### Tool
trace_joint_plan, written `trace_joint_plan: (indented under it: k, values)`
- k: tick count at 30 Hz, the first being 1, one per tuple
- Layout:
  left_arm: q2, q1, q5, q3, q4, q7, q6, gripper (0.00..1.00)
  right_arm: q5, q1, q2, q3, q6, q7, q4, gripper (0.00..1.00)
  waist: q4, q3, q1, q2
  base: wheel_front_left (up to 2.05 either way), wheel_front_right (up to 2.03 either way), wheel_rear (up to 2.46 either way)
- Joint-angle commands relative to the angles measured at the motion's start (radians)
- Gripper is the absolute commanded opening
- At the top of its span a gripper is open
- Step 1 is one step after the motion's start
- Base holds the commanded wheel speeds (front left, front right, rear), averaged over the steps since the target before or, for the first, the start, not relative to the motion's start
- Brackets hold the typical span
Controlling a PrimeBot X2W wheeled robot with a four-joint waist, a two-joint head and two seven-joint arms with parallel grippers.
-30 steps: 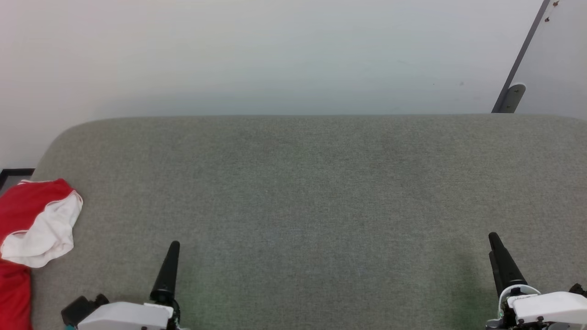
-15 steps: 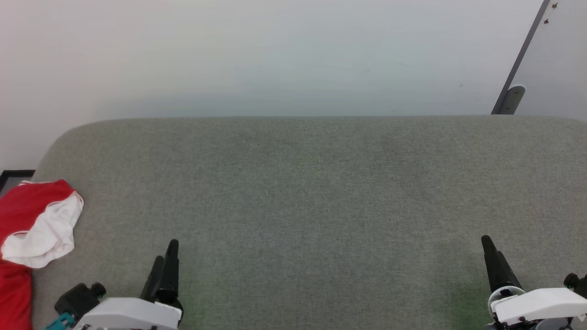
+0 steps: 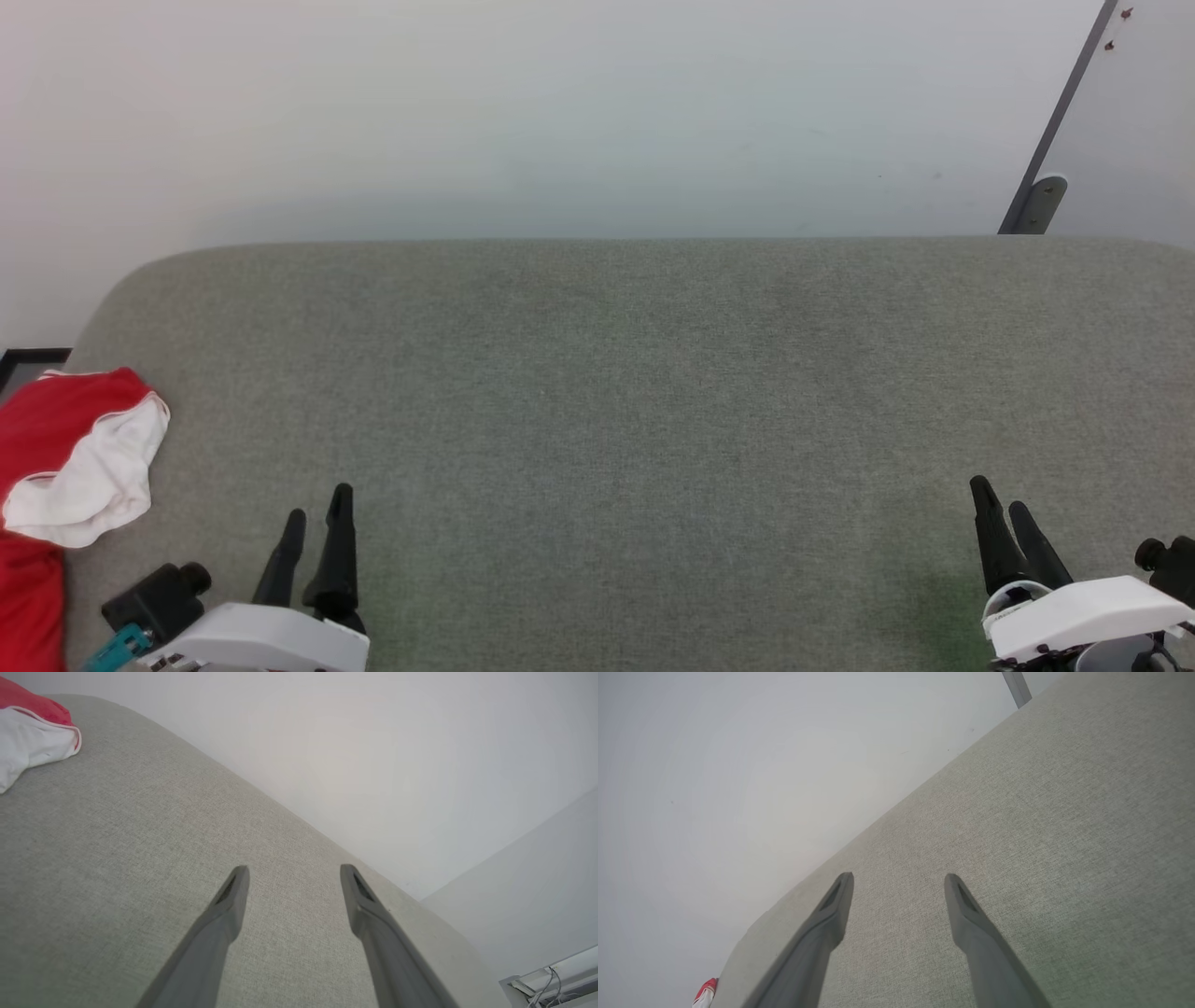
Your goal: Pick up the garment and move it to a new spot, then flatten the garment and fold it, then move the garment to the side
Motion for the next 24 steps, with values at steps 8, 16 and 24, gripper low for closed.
trace_joint_plan:
  k: [8,16,24]
  values:
    - [0.007,-0.005,0.133,0.019,-0.009,-0.029,-0.021,1.0,-0.094,-0.009,-0.009,-0.002,-0.001,-0.016,-0.024,1.0,0.0,-0.001,0.0,0.0,0.0,0.0,0.0]
    - [0.005,0.002,0.228,0.03,-0.012,-0.05,-0.033,1.0,-0.162,-0.004,-0.015,-0.001,-0.001,-0.028,-0.03,1.0,0.001,-0.003,0.0,0.0,0.0,0.0,0.0]
    - [0.005,0.009,0.312,0.036,-0.018,-0.07,-0.044,1.0,-0.222,0.0,-0.019,-0.002,-0.001,-0.041,-0.036,1.0,0.0,-0.004,0.0,0.0,0.0,0.0,0.0]
